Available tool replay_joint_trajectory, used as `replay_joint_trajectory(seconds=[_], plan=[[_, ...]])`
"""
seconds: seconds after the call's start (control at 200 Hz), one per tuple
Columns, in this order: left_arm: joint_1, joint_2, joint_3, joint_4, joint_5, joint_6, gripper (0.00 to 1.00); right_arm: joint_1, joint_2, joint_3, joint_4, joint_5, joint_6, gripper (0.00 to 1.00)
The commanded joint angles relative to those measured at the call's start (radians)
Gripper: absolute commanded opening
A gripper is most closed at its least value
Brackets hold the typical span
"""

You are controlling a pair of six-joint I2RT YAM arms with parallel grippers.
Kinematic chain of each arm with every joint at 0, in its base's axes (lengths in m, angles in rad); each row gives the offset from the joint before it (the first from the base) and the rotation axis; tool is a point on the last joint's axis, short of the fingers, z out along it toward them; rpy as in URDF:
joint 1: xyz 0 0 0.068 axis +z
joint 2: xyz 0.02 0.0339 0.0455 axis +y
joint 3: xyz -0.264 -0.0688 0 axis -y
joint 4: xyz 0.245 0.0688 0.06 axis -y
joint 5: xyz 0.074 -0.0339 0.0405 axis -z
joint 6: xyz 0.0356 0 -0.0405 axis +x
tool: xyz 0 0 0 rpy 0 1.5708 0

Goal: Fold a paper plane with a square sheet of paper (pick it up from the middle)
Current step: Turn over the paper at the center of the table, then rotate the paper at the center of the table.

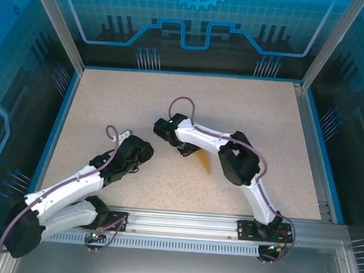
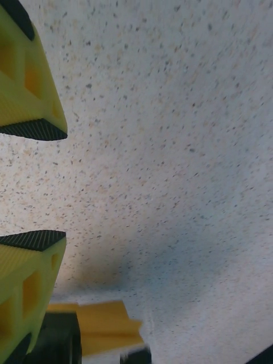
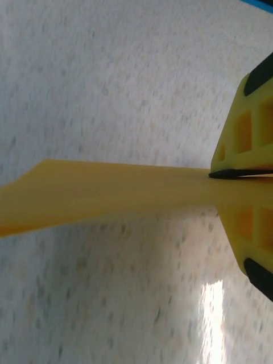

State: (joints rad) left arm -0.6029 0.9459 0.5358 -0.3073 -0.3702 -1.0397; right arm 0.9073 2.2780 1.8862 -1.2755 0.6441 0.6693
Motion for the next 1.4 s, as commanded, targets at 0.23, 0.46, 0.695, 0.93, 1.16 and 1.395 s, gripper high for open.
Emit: replay_joint_trajectory(seconds=[0.23, 0.46, 0.695, 0.93, 1.16, 1.395], plan=[[0.012, -0.044, -0.040, -0.063, -0.047, -0.040, 0.51, 0.029, -0.023, 0.020, 0.239, -0.506, -0.077, 0.42], [0.013, -0.041, -0.030, -0.057, -0.031, -0.022, 0.53, -0.060, -0.367, -0.292, 0.567, -0.744, -0.103, 0.62], [0.019, 0.055, 0.005, 0.008, 0.078, 0.040, 0.58, -0.319, -0.570, -0.737, 1.089, -1.082, 0.022, 0.31], [0.023, 0.242, 0.094, 0.038, 0.197, 0.067, 0.58, -0.345, -0.405, -0.642, 1.014, -1.286, -0.082, 0.28], [0.028, 0.334, 0.134, 0.054, 0.270, 0.063, 0.59, -0.321, -0.290, -0.573, 0.970, -1.264, -0.085, 0.28], [0.029, 0.394, 0.178, 0.081, 0.347, 0.114, 0.60, -0.331, -0.238, -0.613, 1.024, -1.223, -0.054, 0.28]])
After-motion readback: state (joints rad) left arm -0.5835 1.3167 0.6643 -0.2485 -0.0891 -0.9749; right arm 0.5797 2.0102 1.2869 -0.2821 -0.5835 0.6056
